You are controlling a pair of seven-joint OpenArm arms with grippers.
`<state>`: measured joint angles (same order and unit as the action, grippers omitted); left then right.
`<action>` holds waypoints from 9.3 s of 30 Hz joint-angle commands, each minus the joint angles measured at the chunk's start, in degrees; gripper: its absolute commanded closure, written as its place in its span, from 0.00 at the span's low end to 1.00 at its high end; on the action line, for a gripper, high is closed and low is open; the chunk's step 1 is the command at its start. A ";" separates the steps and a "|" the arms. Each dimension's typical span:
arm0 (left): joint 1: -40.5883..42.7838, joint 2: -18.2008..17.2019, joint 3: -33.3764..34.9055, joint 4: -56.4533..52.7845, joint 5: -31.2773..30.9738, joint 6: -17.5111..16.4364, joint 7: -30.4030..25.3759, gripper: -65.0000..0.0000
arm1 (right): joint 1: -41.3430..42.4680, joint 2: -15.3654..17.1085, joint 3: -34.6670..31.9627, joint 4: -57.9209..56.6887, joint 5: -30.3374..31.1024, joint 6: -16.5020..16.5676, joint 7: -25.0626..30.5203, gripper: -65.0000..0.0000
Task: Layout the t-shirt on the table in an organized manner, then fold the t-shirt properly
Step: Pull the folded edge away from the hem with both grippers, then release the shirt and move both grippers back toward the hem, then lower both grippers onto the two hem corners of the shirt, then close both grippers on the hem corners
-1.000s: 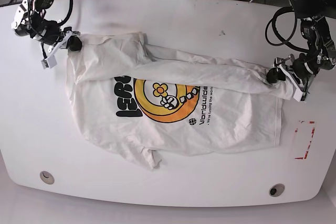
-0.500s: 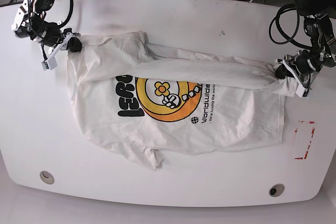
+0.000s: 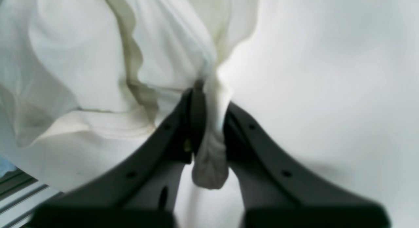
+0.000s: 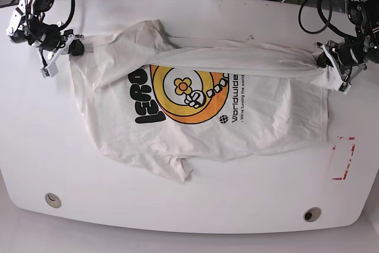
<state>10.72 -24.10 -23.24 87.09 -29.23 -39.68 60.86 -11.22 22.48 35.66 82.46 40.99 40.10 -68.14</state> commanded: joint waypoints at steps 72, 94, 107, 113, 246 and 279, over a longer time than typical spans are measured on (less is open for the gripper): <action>9.98 -6.98 -10.12 18.36 -0.09 -0.32 13.38 0.42 | -13.70 -0.11 10.80 13.76 -0.07 -0.10 0.40 0.53; -15.07 -2.94 -11.70 16.78 0.27 -0.32 16.28 0.42 | 5.64 1.48 12.03 24.58 -0.51 -0.10 -11.86 0.30; -26.85 5.59 -11.61 7.37 0.18 1.92 16.02 0.42 | 28.85 2.27 -5.73 -1.44 -3.32 -0.10 -5.58 0.31; -28.17 8.23 -11.61 6.67 0.18 4.21 16.02 0.42 | 37.73 2.53 -11.97 -15.77 -8.86 -0.10 2.69 0.30; -29.31 8.93 -2.21 -17.59 9.23 6.76 -0.60 0.97 | 47.14 0.60 -16.98 -46.63 -16.33 -0.10 19.83 1.00; -29.84 8.76 -2.38 1.92 6.68 6.58 7.67 0.97 | 44.23 0.95 -16.80 -18.68 -16.25 -0.10 0.23 1.00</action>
<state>-17.63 -14.33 -25.45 86.87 -20.43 -33.04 69.87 31.97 22.37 18.63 60.18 24.23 39.97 -67.35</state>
